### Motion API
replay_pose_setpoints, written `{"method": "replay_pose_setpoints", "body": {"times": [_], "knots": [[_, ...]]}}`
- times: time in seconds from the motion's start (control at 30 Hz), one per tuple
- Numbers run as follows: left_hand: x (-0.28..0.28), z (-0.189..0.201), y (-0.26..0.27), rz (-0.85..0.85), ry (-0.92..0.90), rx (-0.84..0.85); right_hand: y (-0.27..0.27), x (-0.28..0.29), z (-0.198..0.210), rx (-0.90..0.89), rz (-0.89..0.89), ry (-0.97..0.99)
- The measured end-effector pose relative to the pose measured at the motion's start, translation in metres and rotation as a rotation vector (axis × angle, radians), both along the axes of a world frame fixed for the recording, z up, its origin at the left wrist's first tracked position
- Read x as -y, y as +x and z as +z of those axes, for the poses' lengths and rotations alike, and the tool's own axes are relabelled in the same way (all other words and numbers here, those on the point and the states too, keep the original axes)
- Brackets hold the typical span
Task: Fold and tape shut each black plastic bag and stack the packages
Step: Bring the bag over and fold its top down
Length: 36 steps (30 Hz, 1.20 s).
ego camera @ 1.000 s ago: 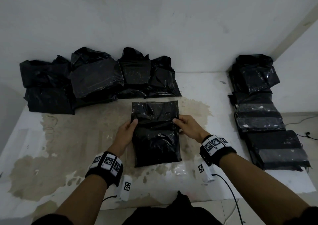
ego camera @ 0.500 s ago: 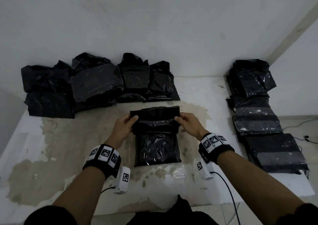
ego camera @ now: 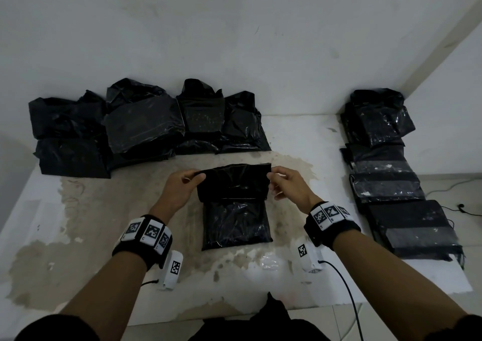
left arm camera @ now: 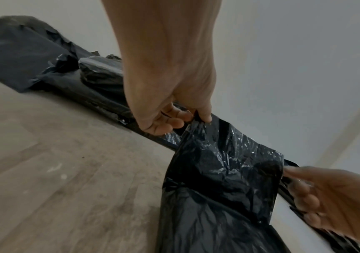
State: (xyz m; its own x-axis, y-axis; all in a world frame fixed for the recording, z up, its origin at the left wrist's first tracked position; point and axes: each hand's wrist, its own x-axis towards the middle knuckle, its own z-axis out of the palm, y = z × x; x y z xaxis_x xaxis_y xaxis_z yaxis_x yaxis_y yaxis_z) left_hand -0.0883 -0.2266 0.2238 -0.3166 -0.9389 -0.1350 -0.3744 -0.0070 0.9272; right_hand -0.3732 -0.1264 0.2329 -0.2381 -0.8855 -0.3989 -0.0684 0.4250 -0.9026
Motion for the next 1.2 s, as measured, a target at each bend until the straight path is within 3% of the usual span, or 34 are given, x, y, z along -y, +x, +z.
{"method": "replay_pose_setpoints", "body": {"times": [0.17, 0.5, 0.63, 0.83, 1.1, 1.2], "knots": [[0.007, 0.011, -0.003, -0.021, -0.070, 0.033, 0.001, 0.011, 0.009, -0.069, -0.058, -0.112], [0.016, 0.008, 0.009, -0.049, -0.161, 0.201, 0.001, 0.009, 0.006, -0.024, -0.124, -0.095], [0.007, 0.011, 0.007, -0.061, -0.131, 0.152, 0.002, 0.001, 0.009, -0.002, -0.127, -0.097], [-0.031, -0.003, 0.025, -0.120, 0.117, 0.032, -0.001, -0.039, 0.003, 0.031, 0.050, -0.031], [-0.067, -0.044, 0.055, -0.313, 0.155, 0.267, 0.009, -0.070, -0.034, -0.198, 0.256, 0.109], [-0.068, -0.048, 0.050, -0.295, 0.181, 0.399, 0.016, -0.071, -0.034, -0.338, 0.299, 0.144]]}}
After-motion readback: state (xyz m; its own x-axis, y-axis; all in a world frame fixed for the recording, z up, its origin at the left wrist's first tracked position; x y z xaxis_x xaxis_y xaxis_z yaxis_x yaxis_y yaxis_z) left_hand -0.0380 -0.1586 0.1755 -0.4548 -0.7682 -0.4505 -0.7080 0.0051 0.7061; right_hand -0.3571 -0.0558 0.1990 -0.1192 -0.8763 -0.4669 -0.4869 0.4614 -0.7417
